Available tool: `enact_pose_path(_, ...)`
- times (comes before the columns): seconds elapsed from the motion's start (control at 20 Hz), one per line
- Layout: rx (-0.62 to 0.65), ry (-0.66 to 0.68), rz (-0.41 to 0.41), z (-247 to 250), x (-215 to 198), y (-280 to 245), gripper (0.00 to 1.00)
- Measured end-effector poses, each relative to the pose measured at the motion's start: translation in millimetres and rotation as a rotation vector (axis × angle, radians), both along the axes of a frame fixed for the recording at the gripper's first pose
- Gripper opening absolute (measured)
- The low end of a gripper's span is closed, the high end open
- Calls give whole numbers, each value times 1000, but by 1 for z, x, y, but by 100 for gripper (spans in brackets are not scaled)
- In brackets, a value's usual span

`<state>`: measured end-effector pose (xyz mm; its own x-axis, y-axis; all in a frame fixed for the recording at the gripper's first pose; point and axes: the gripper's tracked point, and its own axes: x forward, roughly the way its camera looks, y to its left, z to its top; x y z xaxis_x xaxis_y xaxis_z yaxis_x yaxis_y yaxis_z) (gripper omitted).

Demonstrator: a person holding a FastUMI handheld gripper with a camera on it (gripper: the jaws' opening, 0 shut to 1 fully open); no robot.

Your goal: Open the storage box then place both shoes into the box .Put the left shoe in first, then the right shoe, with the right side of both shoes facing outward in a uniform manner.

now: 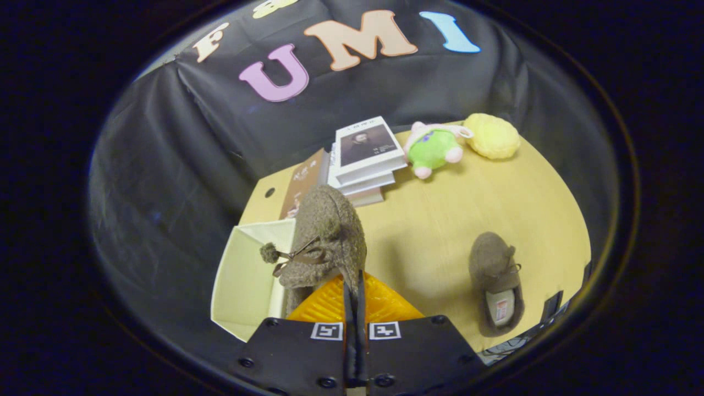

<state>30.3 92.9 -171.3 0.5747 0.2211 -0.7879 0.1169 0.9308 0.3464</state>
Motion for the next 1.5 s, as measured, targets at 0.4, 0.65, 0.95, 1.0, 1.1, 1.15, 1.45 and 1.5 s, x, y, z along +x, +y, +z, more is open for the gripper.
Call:
enact_pose_path(0.4,53,-68,37,33,12,93,4)
enact_pose_path(0.65,65,-36,62,8,8,139,4)
enact_pose_path(0.95,43,54,70,-43,-5,175,4)
enact_pose_path(1.0,39,70,67,-51,-6,179,4)
enact_pose_path(1.1,24,94,65,-66,-6,186,4)
enact_pose_path(1.15,13,107,68,-72,-9,190,4)
enact_pose_path(1.45,-28,175,126,-102,-23,212,4)
enact_pose_path(1.5,-36,183,139,-105,-25,214,4)
